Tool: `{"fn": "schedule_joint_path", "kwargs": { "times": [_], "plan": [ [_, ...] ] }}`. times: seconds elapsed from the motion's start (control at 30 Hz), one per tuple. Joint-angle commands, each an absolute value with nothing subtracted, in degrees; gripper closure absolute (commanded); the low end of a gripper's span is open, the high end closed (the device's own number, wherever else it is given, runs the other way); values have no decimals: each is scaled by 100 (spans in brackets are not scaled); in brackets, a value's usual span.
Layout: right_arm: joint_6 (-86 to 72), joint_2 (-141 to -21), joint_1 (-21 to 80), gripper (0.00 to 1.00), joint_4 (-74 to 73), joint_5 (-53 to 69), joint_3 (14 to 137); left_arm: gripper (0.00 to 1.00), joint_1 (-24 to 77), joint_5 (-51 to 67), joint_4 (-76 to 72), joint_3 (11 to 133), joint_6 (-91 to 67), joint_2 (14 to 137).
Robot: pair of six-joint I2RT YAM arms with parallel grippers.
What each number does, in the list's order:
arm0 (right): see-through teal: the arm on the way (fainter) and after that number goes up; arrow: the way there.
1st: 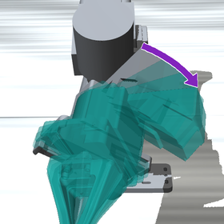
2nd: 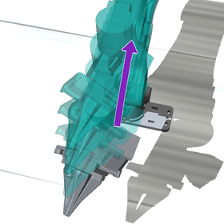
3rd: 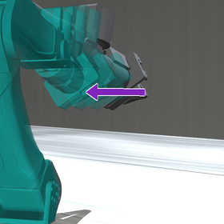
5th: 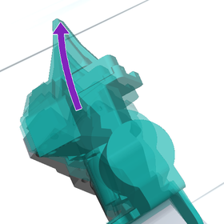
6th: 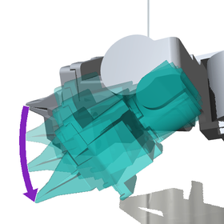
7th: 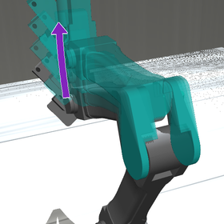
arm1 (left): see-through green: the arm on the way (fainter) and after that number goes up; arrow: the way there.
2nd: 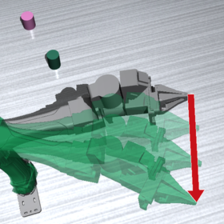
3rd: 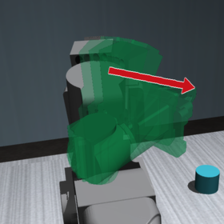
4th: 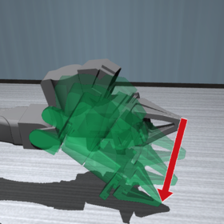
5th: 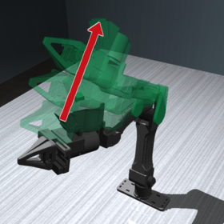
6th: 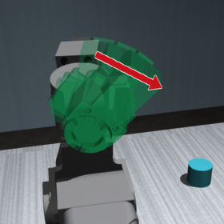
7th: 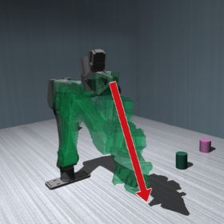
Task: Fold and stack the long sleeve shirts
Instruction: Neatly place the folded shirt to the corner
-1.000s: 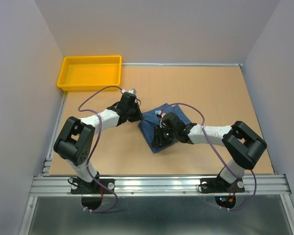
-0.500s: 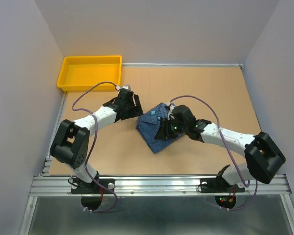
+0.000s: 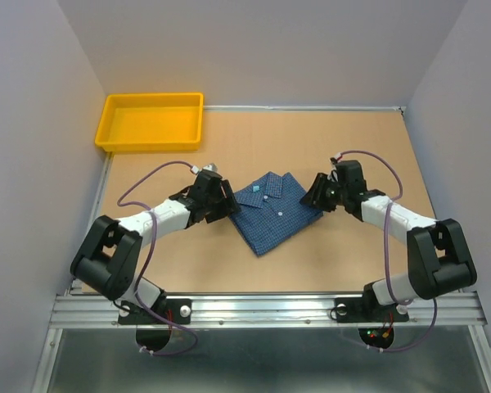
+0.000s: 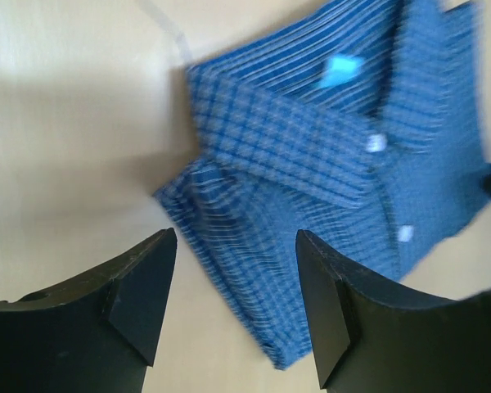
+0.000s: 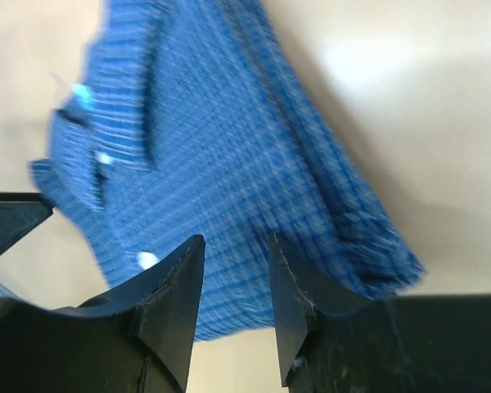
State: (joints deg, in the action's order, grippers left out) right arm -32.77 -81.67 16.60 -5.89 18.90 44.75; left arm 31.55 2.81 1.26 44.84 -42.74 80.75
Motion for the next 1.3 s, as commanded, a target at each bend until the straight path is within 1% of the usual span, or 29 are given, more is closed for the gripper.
{"fn": "schedule_joint_path", "kwargs": {
  "times": [0.0,0.07,0.2,0.23,0.3,0.37,0.43,0.47,0.57,0.6,0.7,0.73,0.8,0.93,1.03,1.13,1.27],
  "plan": [
    [-3454,-8139,1372,57,-229,1873,3886,30,3164,414,-281,4307,-4491,8446],
    [-3568,-8042,1117,57,-106,1706,3578,30,3164,325,-325,4272,-4483,8603],
    [-3770,-7850,633,57,-79,1792,3261,30,3164,263,-369,4333,-4316,8911],
    [-3788,-7692,633,57,-79,1784,3226,31,3164,290,-369,4377,-4272,8982],
    [-3911,-7095,633,53,-97,1828,3068,31,3164,299,-360,4535,-4210,9131],
    [-4234,-6447,624,43,-149,1811,2841,31,3164,281,-334,4622,-4166,9202],
    [-4560,-6058,624,33,-167,1898,2612,31,3164,237,-308,4658,-4166,9193],
    [-4744,-5856,624,25,-167,1977,2489,31,3155,220,-308,4650,-4166,9150],
    [-5674,-5135,650,15,-132,2179,1935,31,3155,211,-325,4649,-4122,9123],
    [-5860,-4733,659,13,-114,2188,1760,31,3155,254,-351,4667,-4122,9132],
    [-6546,-4020,720,11,139,2171,1179,34,3182,570,-527,4658,-4218,9158],
    [-6696,-3886,738,11,167,2136,1073,36,3199,606,-588,4641,-4236,9158],
    [-6978,-3675,861,9,211,2005,818,37,3304,633,-685,4614,-4324,9158],
    [-7312,-3752,1116,8,753,1925,475,38,3454,782,-896,4650,-4552,9290],
    [-7479,-4218,1423,8,1062,1671,343,39,3550,958,-1238,4676,-4737,9492],
    [-7804,-4684,1678,7,1938,1442,115,40,3656,1116,-1476,4825,-4957,9738],
    [-8059,-5255,2021,8,2513,1099,61,40,3770,1186,-1687,4983,-5141,9853]
  ]
}}
